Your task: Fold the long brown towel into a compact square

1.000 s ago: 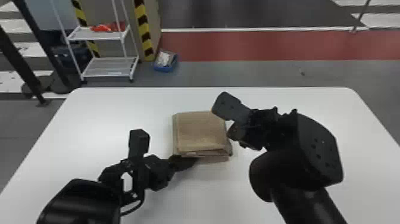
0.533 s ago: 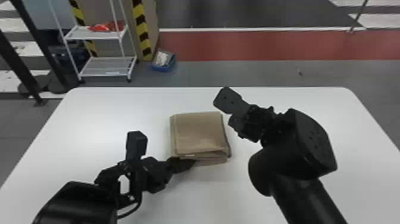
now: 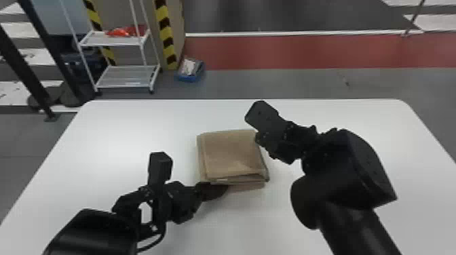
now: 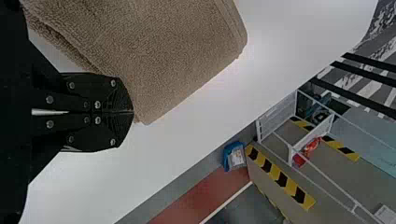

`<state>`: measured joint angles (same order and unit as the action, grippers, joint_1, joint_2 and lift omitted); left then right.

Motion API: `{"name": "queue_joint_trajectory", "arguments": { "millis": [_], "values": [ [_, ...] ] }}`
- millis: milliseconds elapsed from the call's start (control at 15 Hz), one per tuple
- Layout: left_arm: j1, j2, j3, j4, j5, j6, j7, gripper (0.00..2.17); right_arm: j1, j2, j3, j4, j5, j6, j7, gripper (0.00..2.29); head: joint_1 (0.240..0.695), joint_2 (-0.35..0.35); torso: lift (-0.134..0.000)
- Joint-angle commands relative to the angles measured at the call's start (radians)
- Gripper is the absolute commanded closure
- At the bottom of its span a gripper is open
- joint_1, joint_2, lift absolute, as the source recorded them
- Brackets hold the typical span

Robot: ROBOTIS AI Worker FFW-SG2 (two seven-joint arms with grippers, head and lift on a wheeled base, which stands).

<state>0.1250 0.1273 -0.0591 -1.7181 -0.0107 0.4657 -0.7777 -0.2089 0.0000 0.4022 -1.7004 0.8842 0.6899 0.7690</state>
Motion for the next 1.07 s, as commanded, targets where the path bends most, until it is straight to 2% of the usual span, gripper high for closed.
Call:
{"name": "queue_joint_trajectory", "arguments": {
  "millis": [0, 133, 267, 467, 667, 733, 800, 867, 933, 1000],
  "values": [
    [-0.002, 0.0, -0.002, 0.002, 0.0, 0.0, 0.0, 2.15, 0.013, 0.001, 0.004, -0.059, -0.001, 0.061, -0.001, 1.71, 0.695, 0.05, -0.125],
    [-0.002, -0.002, -0.002, 0.0, 0.002, 0.0, -0.003, 2.15, 0.013, 0.001, 0.003, -0.054, -0.037, 0.049, -0.013, 1.71, 0.695, 0.047, -0.125],
    [-0.001, -0.003, -0.004, 0.0, 0.002, 0.0, -0.012, 2.15, 0.009, 0.001, 0.003, 0.022, -0.065, -0.037, -0.048, 1.71, 0.695, 0.047, -0.125],
    [0.01, -0.003, -0.002, -0.009, 0.002, 0.0, -0.015, 2.15, -0.001, 0.001, -0.005, 0.166, -0.068, -0.175, -0.106, 1.71, 0.695, 0.054, -0.125],
    [0.022, 0.0, 0.013, -0.038, 0.0, 0.012, -0.046, 2.13, 0.0, 0.001, -0.008, 0.179, -0.059, -0.178, -0.111, 1.71, 0.695, 0.062, -0.125],
    [0.027, 0.0, 0.019, -0.061, 0.0, 0.046, -0.048, 1.91, 0.0, 0.001, -0.008, 0.177, -0.056, -0.175, -0.111, 1.71, 0.695, 0.063, -0.125],
    [0.033, 0.002, 0.028, -0.086, -0.002, 0.067, -0.048, 1.38, 0.0, 0.001, -0.008, 0.179, -0.054, -0.172, -0.114, 1.71, 0.695, 0.062, -0.125],
    [0.041, 0.002, 0.042, -0.118, -0.021, 0.101, -0.052, 0.63, 0.002, 0.001, -0.006, 0.179, -0.051, -0.175, -0.119, 1.71, 0.695, 0.062, -0.125],
    [0.047, 0.003, 0.056, -0.144, -0.043, 0.138, -0.077, 0.07, 0.002, 0.001, -0.006, 0.18, -0.051, -0.175, -0.12, 1.71, 0.695, 0.067, -0.125],
    [0.05, 0.002, 0.079, -0.17, -0.044, 0.212, -0.092, 0.0, 0.002, 0.001, -0.006, 0.18, -0.051, -0.175, -0.122, 1.71, 0.695, 0.07, -0.125]
  ]
}}
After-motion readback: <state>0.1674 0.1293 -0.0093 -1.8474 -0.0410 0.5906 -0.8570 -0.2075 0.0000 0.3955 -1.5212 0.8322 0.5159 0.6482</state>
